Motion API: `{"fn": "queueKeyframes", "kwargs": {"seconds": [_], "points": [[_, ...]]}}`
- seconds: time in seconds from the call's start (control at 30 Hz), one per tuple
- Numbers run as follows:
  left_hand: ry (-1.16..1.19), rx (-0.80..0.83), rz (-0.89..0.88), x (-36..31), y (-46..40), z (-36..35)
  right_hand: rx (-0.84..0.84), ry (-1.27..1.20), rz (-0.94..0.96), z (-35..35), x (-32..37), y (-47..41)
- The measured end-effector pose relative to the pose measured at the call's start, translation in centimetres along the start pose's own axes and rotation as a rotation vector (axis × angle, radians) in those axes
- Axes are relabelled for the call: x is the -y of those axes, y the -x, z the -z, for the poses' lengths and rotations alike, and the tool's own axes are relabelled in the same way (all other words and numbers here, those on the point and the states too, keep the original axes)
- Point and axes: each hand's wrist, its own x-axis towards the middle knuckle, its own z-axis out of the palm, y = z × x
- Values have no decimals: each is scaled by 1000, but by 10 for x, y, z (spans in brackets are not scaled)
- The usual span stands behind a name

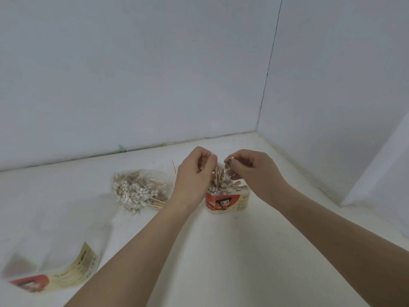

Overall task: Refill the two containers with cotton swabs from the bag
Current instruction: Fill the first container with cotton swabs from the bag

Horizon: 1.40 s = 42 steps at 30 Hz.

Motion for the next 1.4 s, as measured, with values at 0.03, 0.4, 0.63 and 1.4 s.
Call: {"fn": "queueKeyframes", "kwargs": {"seconds": [0.03, 0.4, 0.63, 1.4], "points": [[8, -5, -8, -1, 0, 0, -2, 14, 8, -1, 0, -1], [104, 1, 68, 2, 0, 4, 119, 375, 48, -9, 1, -7], [209, -24, 142, 2, -2, 7, 102, 9, -146, -7, -3, -16], [74, -83, -115, -20, 4, 15, 113, 96, -123, -13, 7, -15]]}}
